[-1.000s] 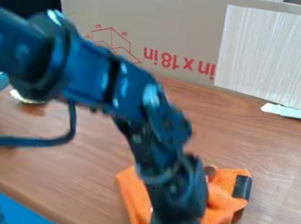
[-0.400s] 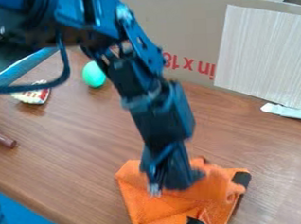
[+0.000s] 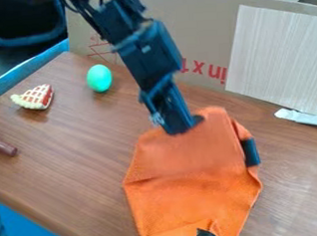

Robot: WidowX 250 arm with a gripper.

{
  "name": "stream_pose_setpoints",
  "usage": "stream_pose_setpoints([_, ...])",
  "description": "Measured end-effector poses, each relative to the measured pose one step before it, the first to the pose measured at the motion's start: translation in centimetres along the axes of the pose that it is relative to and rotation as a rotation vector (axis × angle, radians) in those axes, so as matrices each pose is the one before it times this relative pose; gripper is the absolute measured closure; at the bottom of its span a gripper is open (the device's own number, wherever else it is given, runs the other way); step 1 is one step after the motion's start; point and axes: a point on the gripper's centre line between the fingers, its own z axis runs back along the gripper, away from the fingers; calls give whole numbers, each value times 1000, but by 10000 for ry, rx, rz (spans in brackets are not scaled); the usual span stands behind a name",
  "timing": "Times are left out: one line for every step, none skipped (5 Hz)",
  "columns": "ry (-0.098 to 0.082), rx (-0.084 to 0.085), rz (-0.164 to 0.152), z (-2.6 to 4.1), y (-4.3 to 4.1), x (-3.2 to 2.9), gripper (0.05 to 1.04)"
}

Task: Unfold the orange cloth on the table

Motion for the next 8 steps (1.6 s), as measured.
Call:
stream_pose_setpoints([-244, 128, 623, 916, 2487, -162, 1015])
stream_pose_setpoints([-139, 35, 493, 521, 2121, -507, 1015])
stream_pose_setpoints([49, -20, 296, 108, 1255, -682, 1015])
stream_pose_setpoints([40, -177, 178, 355, 756, -549, 1015])
stream_pose_setpoints([-92, -31, 163, 1053, 457, -544, 1015])
stream_pose_setpoints([-379, 39, 145, 1352, 127, -995, 1015])
stream_pose_setpoints([-177, 122, 78, 1348, 267, -1084, 1015])
stream_pose_setpoints([-50, 299, 281, 965, 672, -1123, 997])
